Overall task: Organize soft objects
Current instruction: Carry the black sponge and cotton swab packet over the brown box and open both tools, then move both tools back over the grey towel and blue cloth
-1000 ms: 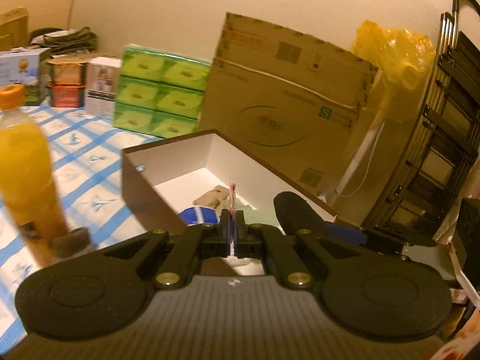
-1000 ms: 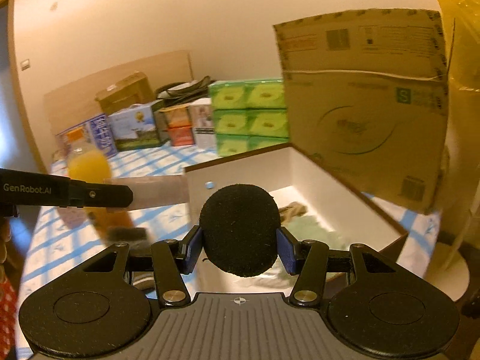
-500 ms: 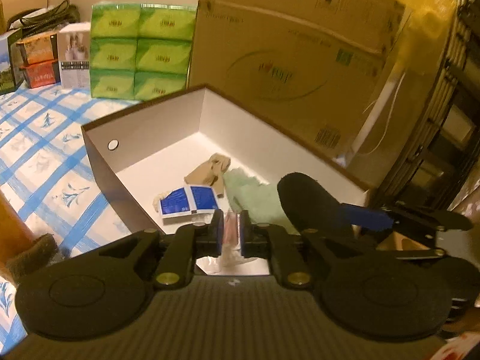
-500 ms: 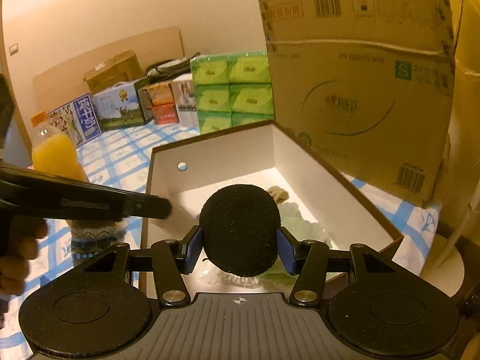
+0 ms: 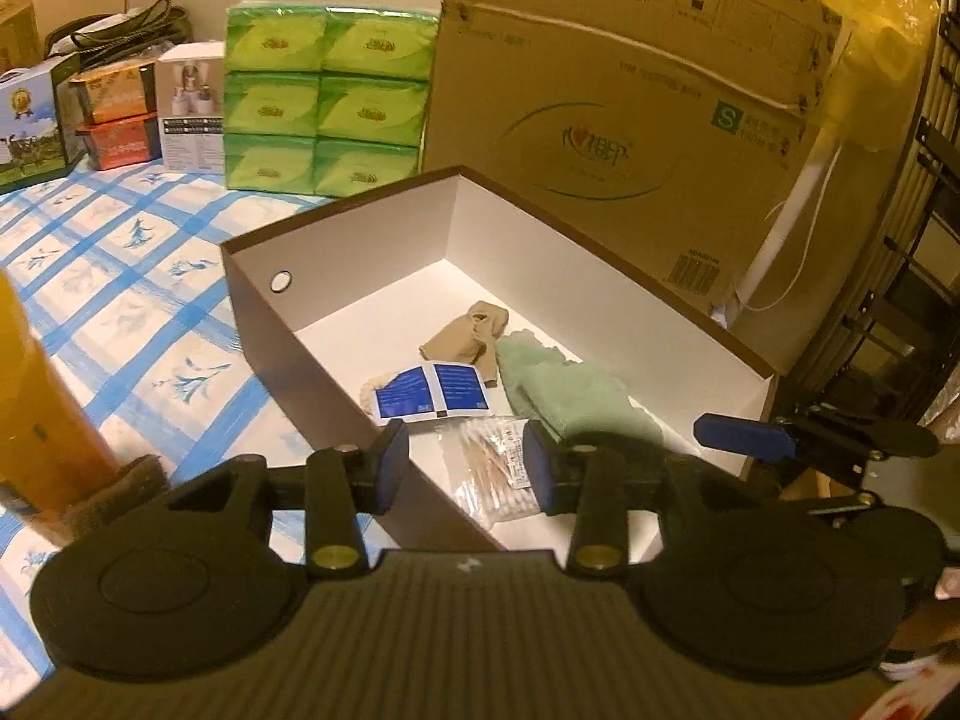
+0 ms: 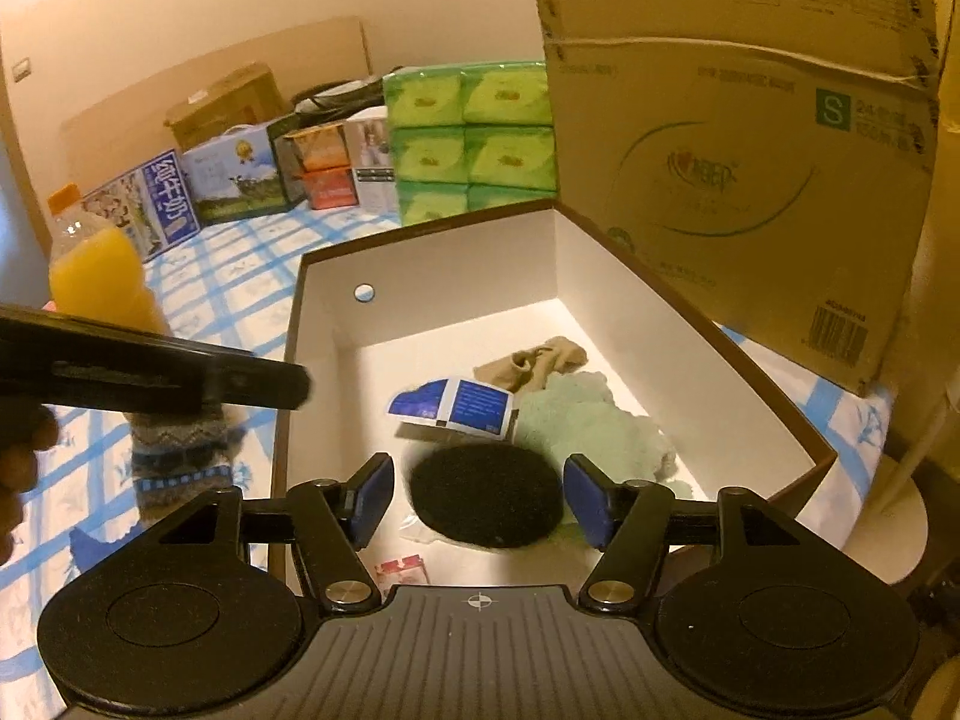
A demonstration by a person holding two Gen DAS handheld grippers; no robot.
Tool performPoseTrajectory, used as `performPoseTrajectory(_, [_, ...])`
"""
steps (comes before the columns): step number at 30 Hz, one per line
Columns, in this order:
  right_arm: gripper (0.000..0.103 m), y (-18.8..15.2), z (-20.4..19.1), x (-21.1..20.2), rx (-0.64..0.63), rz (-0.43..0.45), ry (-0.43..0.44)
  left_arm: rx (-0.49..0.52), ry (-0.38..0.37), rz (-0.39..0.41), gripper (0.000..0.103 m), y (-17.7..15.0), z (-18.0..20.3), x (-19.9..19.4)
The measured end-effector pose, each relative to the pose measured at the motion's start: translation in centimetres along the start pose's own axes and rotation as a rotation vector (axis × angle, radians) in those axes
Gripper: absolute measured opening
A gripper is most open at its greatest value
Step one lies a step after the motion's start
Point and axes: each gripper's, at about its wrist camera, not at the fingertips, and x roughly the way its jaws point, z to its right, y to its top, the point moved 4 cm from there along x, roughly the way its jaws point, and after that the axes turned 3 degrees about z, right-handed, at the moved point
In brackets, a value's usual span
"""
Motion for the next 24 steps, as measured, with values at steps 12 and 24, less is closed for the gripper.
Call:
performPoseTrajectory(12, [0.065,-0.3,-2.3,-3.4,0.043,0.014,0.027,-0.059,0.065,0.019,0.043,-2.8,-3.1,-6.8])
performPoseTrajectory(24, [0.065,-1.6,-7.6,-8.8,0.031,0.062,0.147,-0.195,0.209,0.058,0.047,-8.3,-7.4,-16.1])
